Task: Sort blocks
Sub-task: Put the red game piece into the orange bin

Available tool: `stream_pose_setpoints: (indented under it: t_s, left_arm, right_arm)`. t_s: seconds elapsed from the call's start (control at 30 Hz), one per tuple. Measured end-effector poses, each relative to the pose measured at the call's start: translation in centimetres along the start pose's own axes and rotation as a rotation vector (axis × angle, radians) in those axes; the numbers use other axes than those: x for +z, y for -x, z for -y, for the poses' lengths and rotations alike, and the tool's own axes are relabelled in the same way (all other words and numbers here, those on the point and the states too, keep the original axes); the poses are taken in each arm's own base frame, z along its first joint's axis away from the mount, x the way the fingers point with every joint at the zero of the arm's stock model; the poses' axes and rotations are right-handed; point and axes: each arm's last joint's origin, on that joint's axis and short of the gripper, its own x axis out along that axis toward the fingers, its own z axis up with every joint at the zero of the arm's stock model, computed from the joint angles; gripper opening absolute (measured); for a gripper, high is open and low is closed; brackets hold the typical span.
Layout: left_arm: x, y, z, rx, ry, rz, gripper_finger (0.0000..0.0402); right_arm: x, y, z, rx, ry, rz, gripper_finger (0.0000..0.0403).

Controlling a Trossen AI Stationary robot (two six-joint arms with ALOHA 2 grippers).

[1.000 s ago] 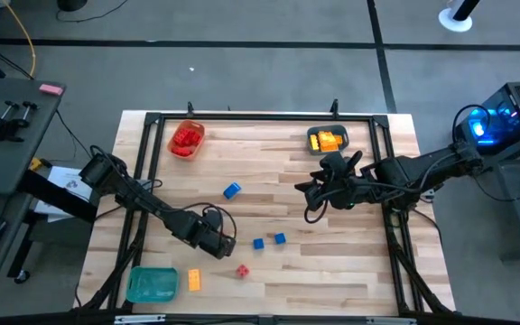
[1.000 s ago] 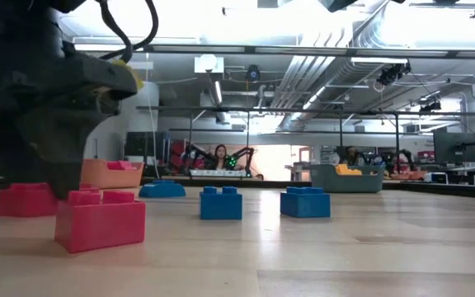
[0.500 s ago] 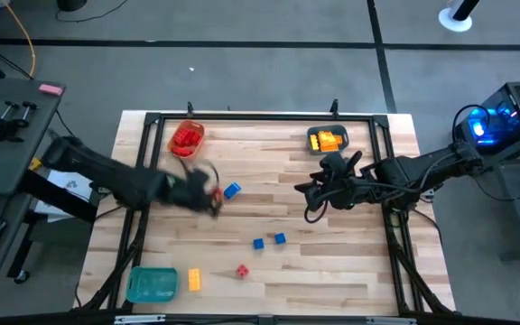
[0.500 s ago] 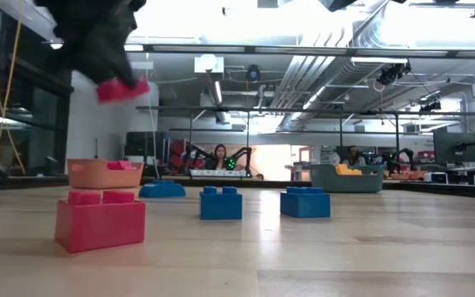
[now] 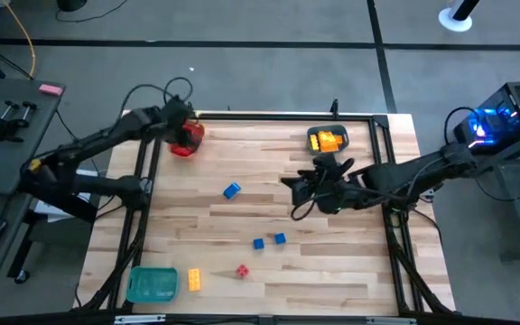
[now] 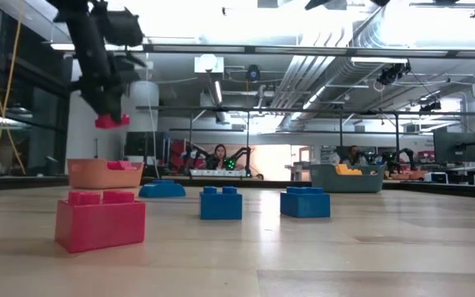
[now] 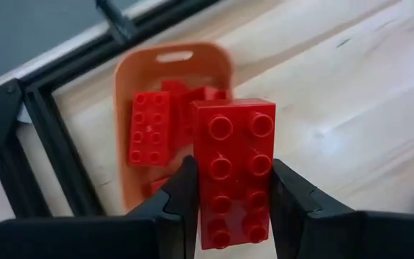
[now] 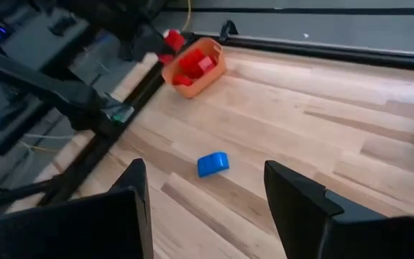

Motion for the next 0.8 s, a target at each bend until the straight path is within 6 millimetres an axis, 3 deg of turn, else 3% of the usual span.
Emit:
stream_pose_setpoints:
  t_s: [0.13, 0.23, 0.47, 0.8]
  left_arm:
    - [0.6, -1.7, -1.1, 0.017, -0.024, -0.071, 0.009]
    - [0.9, -2.5, -1.2, 0.033, -0.034, -0.092, 0.0116]
    - [1.2, -3.3, -1.0, 0.036, -0.019, -0.1, 0.0176]
    - [1.1, -3.3, -1.0, 0.032, 0.015, -0.11, 0.0178]
  right_arm:
    - [-1.2, -1.6, -0.5, -0.037, -0.002, -0.022, 0.0161]
    - [-1.6, -2.1, -0.9, -0.028, -0.031, -0.019, 0.0161]
    - [-0.4, -1.5, -1.7, 0.056, -0.015, 0.056, 0.0161]
    - [0.6, -0.4, -1.4, 0.084, 0.012, 0.077, 0.0161]
